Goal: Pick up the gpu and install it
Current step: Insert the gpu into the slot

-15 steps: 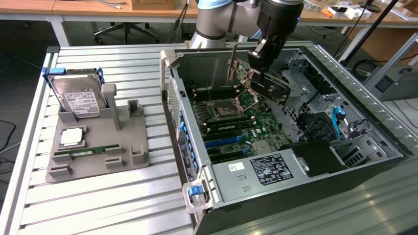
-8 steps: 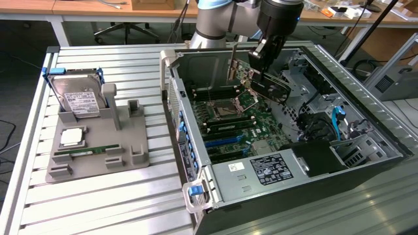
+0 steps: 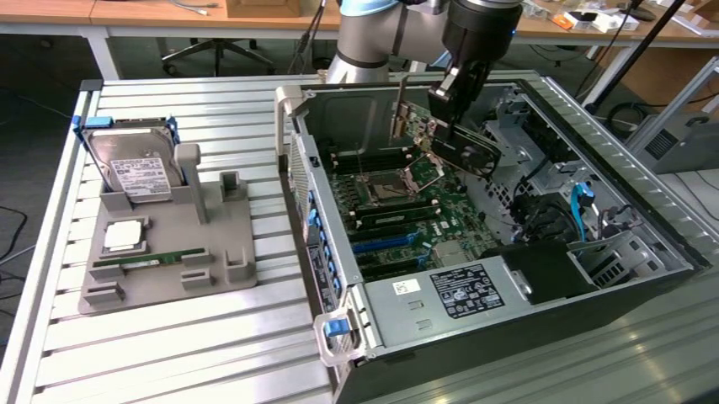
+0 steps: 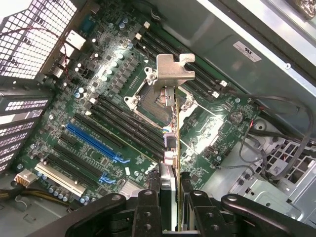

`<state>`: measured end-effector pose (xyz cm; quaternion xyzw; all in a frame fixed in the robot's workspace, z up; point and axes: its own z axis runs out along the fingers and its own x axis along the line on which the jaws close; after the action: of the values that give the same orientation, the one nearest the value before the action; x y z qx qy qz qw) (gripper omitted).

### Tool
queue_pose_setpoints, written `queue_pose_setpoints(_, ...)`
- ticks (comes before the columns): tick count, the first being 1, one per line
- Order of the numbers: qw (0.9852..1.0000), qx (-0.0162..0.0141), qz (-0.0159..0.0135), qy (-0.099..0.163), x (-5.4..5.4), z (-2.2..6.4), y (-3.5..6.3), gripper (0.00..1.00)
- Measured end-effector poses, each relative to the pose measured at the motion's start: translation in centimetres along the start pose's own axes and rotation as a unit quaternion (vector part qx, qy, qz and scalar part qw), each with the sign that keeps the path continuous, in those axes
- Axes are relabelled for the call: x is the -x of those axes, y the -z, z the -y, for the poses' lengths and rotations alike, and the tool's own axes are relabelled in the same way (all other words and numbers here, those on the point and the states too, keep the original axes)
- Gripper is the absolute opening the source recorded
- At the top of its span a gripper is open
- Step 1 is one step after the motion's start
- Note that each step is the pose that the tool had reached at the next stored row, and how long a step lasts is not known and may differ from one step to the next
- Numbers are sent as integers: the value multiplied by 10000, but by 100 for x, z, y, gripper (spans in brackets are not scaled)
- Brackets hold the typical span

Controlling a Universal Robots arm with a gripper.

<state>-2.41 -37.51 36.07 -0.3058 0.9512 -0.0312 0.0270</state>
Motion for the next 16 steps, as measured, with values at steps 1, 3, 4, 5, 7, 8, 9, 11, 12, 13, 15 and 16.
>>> queue_pose_setpoints(1, 10000, 0, 1, 10, 0, 0, 0, 27)
queue_pose_setpoints(3, 10000, 1, 3, 43, 0, 0, 0, 27)
queue_pose_setpoints(4, 10000, 2, 4, 57, 1, 1, 0, 27)
queue_pose_setpoints(5, 10000, 2, 6, 76, 3, 2, 0, 27)
queue_pose_setpoints(7, 9999, 4, 9, 123, 4, 3, 0, 27)
queue_pose_setpoints(8, 9999, 5, 11, 141, 5, 3, 0, 27)
queue_pose_setpoints(9, 9999, 5, 12, 160, 5, 4, 0, 27)
queue_pose_setpoints(11, 9998, 7, 16, 217, 7, 5, -1, 27)
queue_pose_setpoints(12, 9997, 8, 18, 241, 8, 6, -1, 27)
queue_pose_setpoints(13, 9997, 8, 20, 261, 8, 6, -1, 27)
queue_pose_setpoints(15, 9996, 9, 22, 293, 8, 6, -1, 27)
queue_pose_setpoints(16, 9995, 10, 24, 314, 8, 6, -1, 27)
